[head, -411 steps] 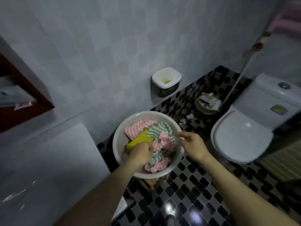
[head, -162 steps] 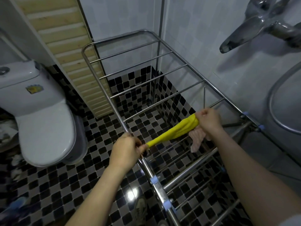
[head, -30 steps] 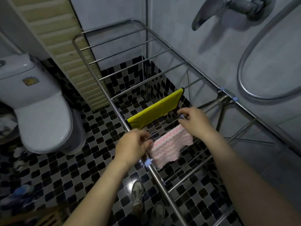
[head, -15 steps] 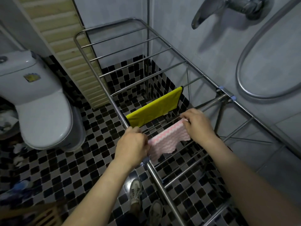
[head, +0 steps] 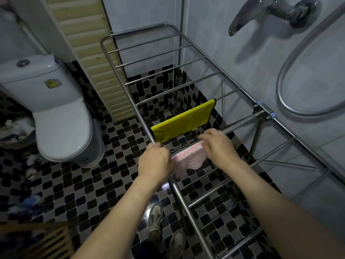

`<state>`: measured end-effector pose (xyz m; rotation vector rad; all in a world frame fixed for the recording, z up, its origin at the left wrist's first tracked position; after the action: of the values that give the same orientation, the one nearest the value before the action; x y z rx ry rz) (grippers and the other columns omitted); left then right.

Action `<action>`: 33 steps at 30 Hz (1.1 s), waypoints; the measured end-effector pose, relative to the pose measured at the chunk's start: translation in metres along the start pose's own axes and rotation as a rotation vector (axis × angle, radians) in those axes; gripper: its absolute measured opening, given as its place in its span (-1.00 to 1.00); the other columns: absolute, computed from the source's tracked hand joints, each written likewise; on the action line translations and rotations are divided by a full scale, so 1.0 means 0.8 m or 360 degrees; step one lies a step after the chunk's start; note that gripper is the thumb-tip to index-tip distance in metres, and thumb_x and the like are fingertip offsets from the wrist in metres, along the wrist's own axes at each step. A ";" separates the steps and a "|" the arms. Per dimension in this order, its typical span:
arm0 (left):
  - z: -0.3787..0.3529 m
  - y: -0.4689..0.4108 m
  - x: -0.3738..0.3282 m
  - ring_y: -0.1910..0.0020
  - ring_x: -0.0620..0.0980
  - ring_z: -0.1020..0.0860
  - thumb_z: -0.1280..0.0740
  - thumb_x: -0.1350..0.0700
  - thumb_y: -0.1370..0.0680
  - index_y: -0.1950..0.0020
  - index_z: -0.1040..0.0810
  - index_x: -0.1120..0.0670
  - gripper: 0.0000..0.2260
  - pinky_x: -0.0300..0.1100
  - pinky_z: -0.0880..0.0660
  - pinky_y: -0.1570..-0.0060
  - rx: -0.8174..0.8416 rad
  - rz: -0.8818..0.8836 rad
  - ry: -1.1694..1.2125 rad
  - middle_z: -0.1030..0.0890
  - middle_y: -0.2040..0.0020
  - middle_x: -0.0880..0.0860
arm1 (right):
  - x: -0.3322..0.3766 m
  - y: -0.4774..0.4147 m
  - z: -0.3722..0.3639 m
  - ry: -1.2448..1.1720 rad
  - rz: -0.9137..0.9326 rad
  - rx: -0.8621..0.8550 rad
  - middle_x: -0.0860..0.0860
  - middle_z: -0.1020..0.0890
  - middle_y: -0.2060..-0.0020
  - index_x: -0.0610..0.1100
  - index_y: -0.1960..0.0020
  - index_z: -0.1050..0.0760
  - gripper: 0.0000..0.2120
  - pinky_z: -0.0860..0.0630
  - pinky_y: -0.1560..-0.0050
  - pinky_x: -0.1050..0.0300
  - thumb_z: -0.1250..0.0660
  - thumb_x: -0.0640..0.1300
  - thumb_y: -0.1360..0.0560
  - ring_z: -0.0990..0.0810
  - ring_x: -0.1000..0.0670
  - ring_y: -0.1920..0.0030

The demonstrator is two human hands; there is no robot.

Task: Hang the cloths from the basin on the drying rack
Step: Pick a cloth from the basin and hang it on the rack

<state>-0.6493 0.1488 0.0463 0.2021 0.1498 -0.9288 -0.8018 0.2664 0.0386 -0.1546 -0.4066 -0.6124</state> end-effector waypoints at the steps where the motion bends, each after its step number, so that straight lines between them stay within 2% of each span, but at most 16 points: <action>1: -0.001 0.002 0.000 -0.09 0.00 -0.46 -0.29 -0.13 -0.56 -0.04 -0.64 0.04 -0.71 -0.11 -0.52 0.03 -0.0007 0.0020 0.0010 -0.54 -0.03 0.01 | 0.005 0.002 -0.004 -0.0010 0.0024 0.0034 -0.06 -0.57 -0.14 -0.19 -0.22 -0.57 -0.75 -0.45 -0.26 -0.03 -0.28 -0.22 -0.57 -0.47 -0.05 -0.14; 4: -0.004 0.005 0.001 -0.07 0.00 -0.46 -0.30 -0.12 -0.55 -0.04 -0.65 0.03 -0.73 -0.11 -0.53 0.06 -0.0025 0.0070 0.0039 -0.55 -0.01 0.01 | 0.009 0.003 -0.009 0.0033 -0.0025 0.0061 -0.03 -0.58 -0.10 -0.17 -0.18 -0.58 -0.78 -0.42 -0.24 0.06 -0.25 -0.21 -0.58 -0.45 -0.03 -0.12; 7: -0.004 0.011 0.001 -0.06 -0.01 -0.47 -0.31 -0.10 -0.55 -0.07 -0.62 0.00 -0.77 -0.09 -0.53 0.07 -0.0041 0.0097 0.0153 -0.55 -0.02 0.00 | 0.013 0.000 -0.007 0.0147 -0.0048 0.0120 -0.05 -0.57 -0.13 -0.15 -0.22 -0.56 -0.75 -0.39 -0.21 0.06 -0.27 -0.25 -0.56 -0.45 -0.07 -0.14; 11: 0.004 0.025 0.018 -0.05 -0.06 -0.51 -0.27 -0.03 -0.59 -0.16 -0.59 -0.04 -0.80 -0.11 -0.53 0.00 -0.0152 0.0219 0.0537 -0.59 -0.04 -0.05 | 0.037 -0.005 0.000 0.0076 -0.0035 0.0141 -0.04 -0.58 -0.12 -0.10 -0.23 -0.56 -0.74 -0.45 -0.23 -0.07 -0.25 -0.19 -0.57 -0.48 -0.09 -0.16; 13: 0.011 0.033 0.032 0.04 -0.10 -0.56 -0.24 0.02 -0.60 -0.12 -0.61 -0.02 -0.81 -0.08 -0.55 0.01 -0.0211 0.0254 0.0752 -0.63 0.02 -0.07 | 0.057 -0.008 0.004 -0.0004 0.0029 0.0115 0.00 -0.59 -0.08 -0.07 -0.19 -0.58 -0.77 -0.46 -0.19 -0.01 -0.25 -0.16 -0.58 -0.52 -0.05 -0.14; 16: 0.030 0.054 0.060 0.15 -0.17 -0.57 -0.24 0.05 -0.61 -0.09 -0.63 -0.01 -0.82 -0.16 -0.54 0.08 -0.0311 0.0308 0.0976 -0.64 0.12 -0.11 | 0.102 -0.013 0.008 -0.0211 0.0105 0.0170 0.01 -0.63 -0.07 -0.08 -0.19 -0.59 -0.77 -0.39 -0.05 0.23 -0.26 -0.16 -0.58 -0.55 0.02 -0.09; 21: 0.060 0.097 0.121 0.18 -0.24 -0.58 -0.28 0.07 -0.60 -0.04 -0.64 -0.03 -0.86 -0.30 -0.54 0.14 -0.0509 0.0468 0.1182 -0.64 0.19 -0.15 | 0.190 -0.016 0.001 -0.0532 0.0168 0.0262 0.11 -0.66 0.12 -0.01 -0.09 -0.62 -0.84 -0.49 0.12 0.32 -0.29 -0.12 -0.57 -0.60 0.14 0.12; 24: 0.073 0.125 0.169 0.18 -0.29 -0.57 -0.29 0.07 -0.59 -0.01 -0.64 -0.06 -0.87 -0.41 -0.49 0.17 -0.0599 0.0588 0.1179 -0.62 0.20 -0.19 | 0.252 -0.014 -0.020 -0.0535 0.0303 0.0330 0.16 -0.62 0.13 0.02 -0.09 -0.61 -0.84 -0.52 0.04 0.24 -0.28 -0.09 -0.58 -0.59 0.14 0.09; 29: 0.085 0.184 0.253 0.24 -0.31 -0.54 -0.29 0.06 -0.57 0.08 -0.61 -0.11 -0.88 -0.47 -0.37 0.28 -0.0701 0.0817 0.1132 -0.60 0.27 -0.18 | 0.366 0.003 -0.068 -0.0560 0.0521 0.0519 0.15 -0.62 0.05 0.00 -0.15 -0.59 -0.81 -0.46 -0.03 0.29 -0.26 -0.08 -0.59 -0.56 0.18 0.01; 33: 0.093 0.252 0.334 0.28 -0.26 -0.52 -0.30 0.11 -0.57 0.00 -0.61 -0.08 -0.87 -0.45 -0.35 0.32 -0.0784 0.1058 0.1123 -0.58 0.26 -0.16 | 0.467 0.024 -0.120 -0.0655 0.0605 0.0662 0.15 -0.63 0.02 0.00 -0.14 -0.60 -0.81 -0.49 -0.07 0.25 -0.28 -0.09 -0.58 -0.57 0.18 -0.02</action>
<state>-0.3258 0.0407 0.0828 0.1000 0.8967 -0.1089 -0.4822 0.0603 0.1053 0.0444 -0.8699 -0.1078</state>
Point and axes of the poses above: each hand's wrist, its own y-axis away from the middle knuckle, its own z-axis out of the back of the hand, x = y × z, the point moved 3 cm from there along -y, towards the middle knuckle
